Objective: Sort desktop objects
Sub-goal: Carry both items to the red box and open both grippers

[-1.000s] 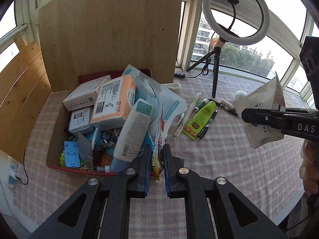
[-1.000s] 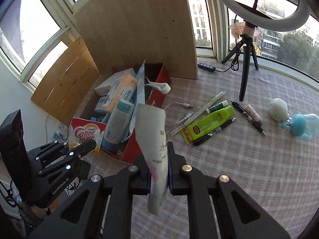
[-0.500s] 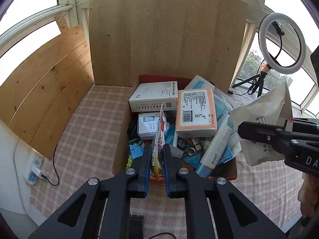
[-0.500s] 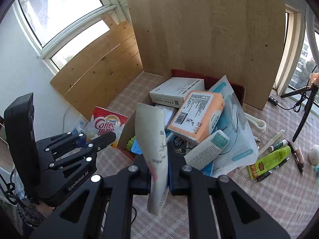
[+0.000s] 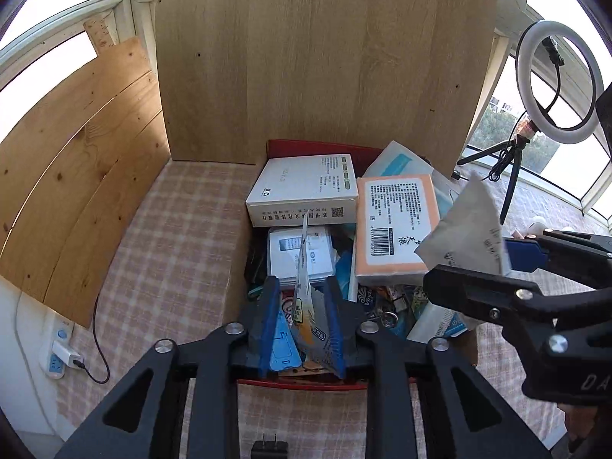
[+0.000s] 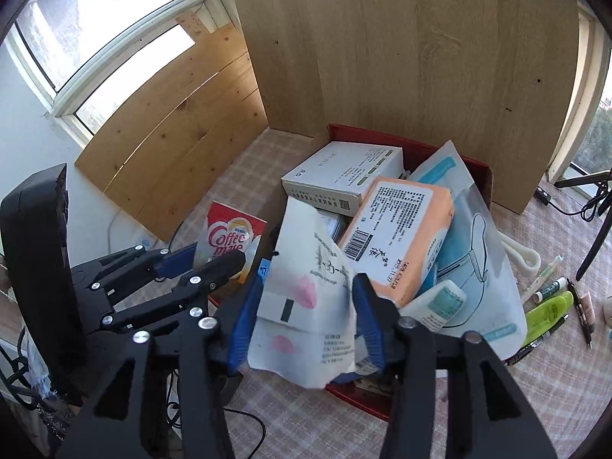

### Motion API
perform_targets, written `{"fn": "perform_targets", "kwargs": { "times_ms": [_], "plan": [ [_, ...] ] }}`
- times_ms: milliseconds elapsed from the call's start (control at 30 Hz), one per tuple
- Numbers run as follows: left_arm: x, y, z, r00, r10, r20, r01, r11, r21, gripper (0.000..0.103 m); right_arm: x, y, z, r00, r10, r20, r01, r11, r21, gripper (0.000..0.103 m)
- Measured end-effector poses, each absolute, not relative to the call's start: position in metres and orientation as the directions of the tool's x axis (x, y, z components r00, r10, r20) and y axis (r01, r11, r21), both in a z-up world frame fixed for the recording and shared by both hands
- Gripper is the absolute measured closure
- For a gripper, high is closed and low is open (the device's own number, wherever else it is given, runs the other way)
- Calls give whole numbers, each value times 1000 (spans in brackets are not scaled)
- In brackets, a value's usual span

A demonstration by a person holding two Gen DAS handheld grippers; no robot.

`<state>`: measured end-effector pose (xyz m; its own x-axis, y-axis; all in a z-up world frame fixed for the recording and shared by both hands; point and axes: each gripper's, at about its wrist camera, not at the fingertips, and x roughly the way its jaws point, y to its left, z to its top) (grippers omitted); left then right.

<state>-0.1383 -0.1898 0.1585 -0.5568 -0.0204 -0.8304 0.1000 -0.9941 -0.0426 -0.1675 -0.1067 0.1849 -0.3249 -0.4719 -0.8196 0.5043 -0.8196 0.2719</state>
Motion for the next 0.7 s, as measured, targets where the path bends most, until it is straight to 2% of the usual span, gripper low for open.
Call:
{"fn": "perform_targets", "kwargs": {
  "times_ms": [33, 500, 700],
  "plan": [
    [-139, -191, 159, -565, -26, -825, 105, -994, -41, 42, -169, -106, 185, -342, -462, -819, 496, -828, 260, 32],
    [-124, -188, 163, -580, -41, -814, 143, -988, -52, 44, -172, -84, 185, -358, -461, -812, 466, -842, 272, 32],
    [-94, -167, 174, -606, -57, -794, 161, -985, -53, 44, -161, -63, 194, -391, -434, -812, 500, -841, 209, 32]
  ]
}}
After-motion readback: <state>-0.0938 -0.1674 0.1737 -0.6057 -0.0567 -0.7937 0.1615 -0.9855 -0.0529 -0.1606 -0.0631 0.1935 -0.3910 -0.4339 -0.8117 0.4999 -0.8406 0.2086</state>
